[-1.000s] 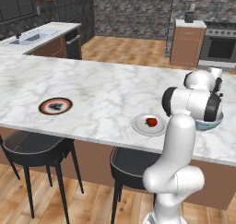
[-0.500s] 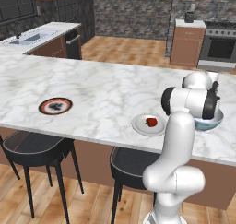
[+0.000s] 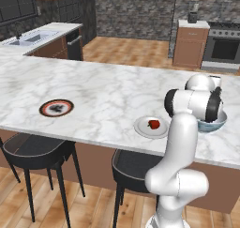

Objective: Pick the chicken drumstick and bell pepper from their plates and place them in the bowl. Then put the bowl in the fridge.

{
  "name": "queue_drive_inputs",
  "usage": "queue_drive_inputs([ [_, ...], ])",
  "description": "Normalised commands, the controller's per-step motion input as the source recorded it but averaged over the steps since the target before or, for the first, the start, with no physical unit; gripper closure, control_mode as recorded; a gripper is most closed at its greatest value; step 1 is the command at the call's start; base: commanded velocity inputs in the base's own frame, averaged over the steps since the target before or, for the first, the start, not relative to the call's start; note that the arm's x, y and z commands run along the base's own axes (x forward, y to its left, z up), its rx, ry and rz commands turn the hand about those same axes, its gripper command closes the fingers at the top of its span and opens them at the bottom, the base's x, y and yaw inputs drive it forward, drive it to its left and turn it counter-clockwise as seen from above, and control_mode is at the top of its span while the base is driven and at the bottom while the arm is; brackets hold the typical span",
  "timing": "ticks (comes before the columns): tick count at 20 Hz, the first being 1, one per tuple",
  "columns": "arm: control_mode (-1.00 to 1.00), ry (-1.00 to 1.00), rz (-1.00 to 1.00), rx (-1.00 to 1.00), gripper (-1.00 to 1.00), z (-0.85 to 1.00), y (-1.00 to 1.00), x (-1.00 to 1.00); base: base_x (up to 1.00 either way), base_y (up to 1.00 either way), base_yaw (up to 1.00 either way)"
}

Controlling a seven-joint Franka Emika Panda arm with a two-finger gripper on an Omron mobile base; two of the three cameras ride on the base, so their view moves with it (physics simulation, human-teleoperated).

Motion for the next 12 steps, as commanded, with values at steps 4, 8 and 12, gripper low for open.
queue_drive_inputs([
  [4, -1.00, 0.00, 0.00, 0.00, -1.00, -0.04, -0.04, 0.00, 0.00, 0.00, 0.00],
  [8, -1.00, 0.00, 0.00, 0.00, -1.00, 0.18, -0.04, -0.08, 0.00, 0.00, 0.00],
  [12, -1.00, -0.02, 0.00, 0.00, -1.00, 0.28, 0.00, -0.24, 0.00, 0.00, 0.00],
])
